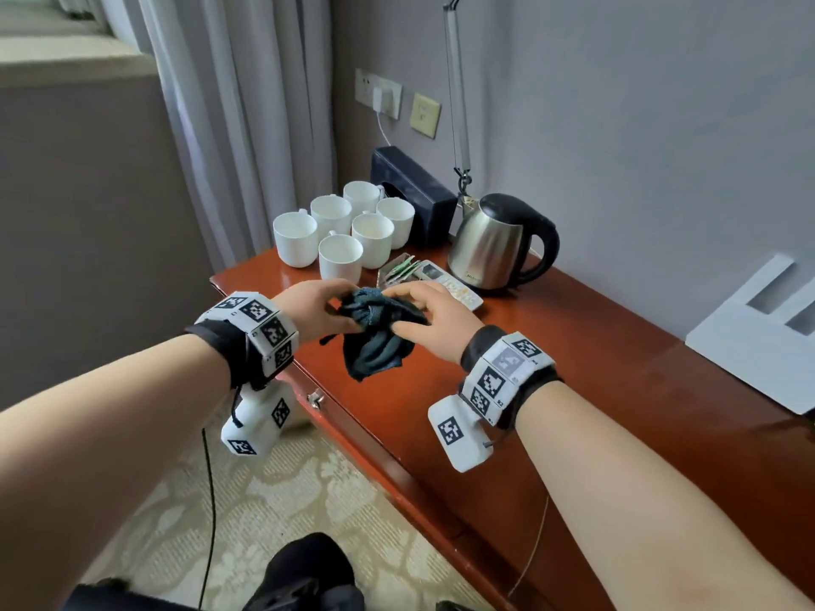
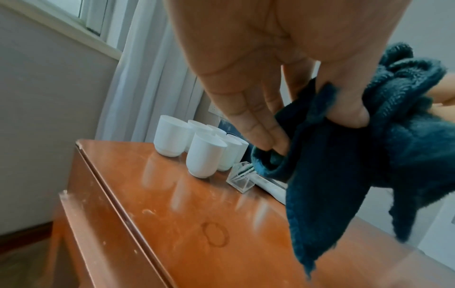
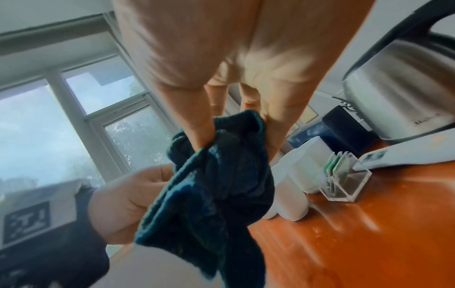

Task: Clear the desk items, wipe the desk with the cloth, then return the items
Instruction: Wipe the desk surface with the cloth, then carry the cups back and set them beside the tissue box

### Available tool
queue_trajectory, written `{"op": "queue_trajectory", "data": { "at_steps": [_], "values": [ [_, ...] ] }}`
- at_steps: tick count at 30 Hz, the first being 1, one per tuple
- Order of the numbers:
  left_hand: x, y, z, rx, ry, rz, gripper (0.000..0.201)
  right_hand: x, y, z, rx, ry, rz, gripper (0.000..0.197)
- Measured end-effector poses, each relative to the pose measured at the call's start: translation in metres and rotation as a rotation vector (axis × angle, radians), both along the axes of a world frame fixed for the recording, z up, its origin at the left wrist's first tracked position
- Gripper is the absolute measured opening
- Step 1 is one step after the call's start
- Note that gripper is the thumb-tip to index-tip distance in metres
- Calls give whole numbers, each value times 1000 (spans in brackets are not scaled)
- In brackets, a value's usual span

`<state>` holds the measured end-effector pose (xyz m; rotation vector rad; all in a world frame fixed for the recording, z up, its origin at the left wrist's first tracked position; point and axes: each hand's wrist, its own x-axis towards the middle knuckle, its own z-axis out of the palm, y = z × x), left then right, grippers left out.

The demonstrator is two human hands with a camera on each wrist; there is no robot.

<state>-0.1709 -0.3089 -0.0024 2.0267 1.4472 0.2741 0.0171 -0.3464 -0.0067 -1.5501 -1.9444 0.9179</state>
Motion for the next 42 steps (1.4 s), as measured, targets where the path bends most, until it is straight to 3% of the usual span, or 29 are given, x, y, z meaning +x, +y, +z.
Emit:
{"op": "queue_trajectory", "data": {
  "at_steps": [10,21,29,34,38,42],
  "values": [
    [-45,63,-3,23,67,-15,47,-53,64,-2,31,-111,-18,38],
    [-108,191,-42,-85,152,-229,46,-129,165,-47,-138,-148,-168,38],
    [-125,229,-74,-138,169,-346,45,-160,187,-70,-273,-174,-282,39],
    [-128,244,-88,-164,306,-391,39,-160,186,-70,-331,-168,-342,32],
    [-130,248,-87,-225,298,-331,38,-146,187,-57,-281,-199,-467,28],
    [-138,260,-80,-191,223,-140,42,-139,193,-50,-98,-251,-655,38]
  ]
}}
